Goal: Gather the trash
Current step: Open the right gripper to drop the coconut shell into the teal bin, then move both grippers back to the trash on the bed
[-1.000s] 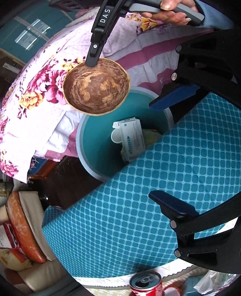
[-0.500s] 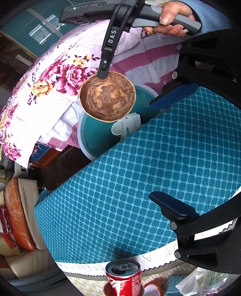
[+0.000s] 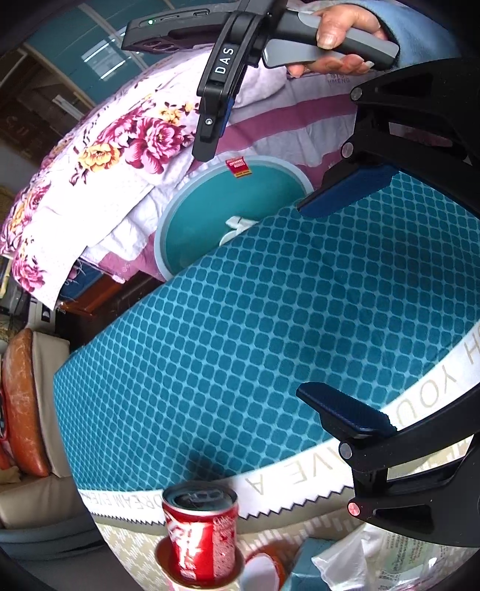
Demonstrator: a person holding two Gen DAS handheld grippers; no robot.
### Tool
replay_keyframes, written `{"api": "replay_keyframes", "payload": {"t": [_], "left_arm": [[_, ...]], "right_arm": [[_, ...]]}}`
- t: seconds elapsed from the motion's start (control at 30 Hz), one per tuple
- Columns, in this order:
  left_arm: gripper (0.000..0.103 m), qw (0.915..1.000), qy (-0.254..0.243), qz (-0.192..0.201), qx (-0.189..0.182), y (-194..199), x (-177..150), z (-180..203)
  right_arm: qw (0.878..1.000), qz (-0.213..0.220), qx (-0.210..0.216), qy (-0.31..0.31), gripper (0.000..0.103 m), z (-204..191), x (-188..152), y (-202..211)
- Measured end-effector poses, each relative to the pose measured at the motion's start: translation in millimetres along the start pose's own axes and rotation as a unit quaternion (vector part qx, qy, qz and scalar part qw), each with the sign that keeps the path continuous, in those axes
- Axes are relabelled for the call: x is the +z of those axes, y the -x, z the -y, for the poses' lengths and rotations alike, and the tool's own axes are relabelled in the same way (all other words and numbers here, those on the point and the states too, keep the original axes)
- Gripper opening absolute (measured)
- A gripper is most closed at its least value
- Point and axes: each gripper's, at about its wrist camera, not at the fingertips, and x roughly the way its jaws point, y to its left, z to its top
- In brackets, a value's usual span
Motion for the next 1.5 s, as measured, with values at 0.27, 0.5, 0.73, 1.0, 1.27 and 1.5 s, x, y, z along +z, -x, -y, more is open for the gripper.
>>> {"api": "replay_keyframes", "payload": {"t": [0.27, 0.5, 0.73, 1.0, 1.27, 1.5], "left_arm": [[0.091, 0.9992, 0.024, 0.028, 0.014, 41.4, -25.1, -31.3], [0.091, 0.9947, 0.07, 0.062, 0.043, 84.7, -57.2, -74.4], [0.091, 0.9798, 0.159, 0.09, 0.081, 112.9, -95.1, -130.3], [0.091, 0.9446, 0.305, 0.09, 0.08, 100.4, -116.5, -166.6], [0.091, 0.9187, 0.371, 0.1, 0.09, 97.8, -116.2, -178.7], [0.092, 0.9246, 0.356, 0.087, 0.103, 86.2, -104.0, -177.0]], "right_arm": [[1.0, -0.018, 0.014, 0.007, 0.077, -27.7, -11.1, 6.6], [0.998, -0.032, 0.024, 0.045, 0.077, -67.7, -27.9, 10.3], [0.996, -0.039, 0.038, 0.077, 0.078, -110.0, -42.1, 11.2], [0.99, -0.062, 0.054, 0.113, 0.082, -147.2, -55.0, -0.2], [0.987, -0.077, 0.068, 0.126, 0.082, -161.6, -58.2, -13.6], [0.985, -0.092, 0.076, 0.125, 0.082, -164.2, -59.6, -24.1]]}}
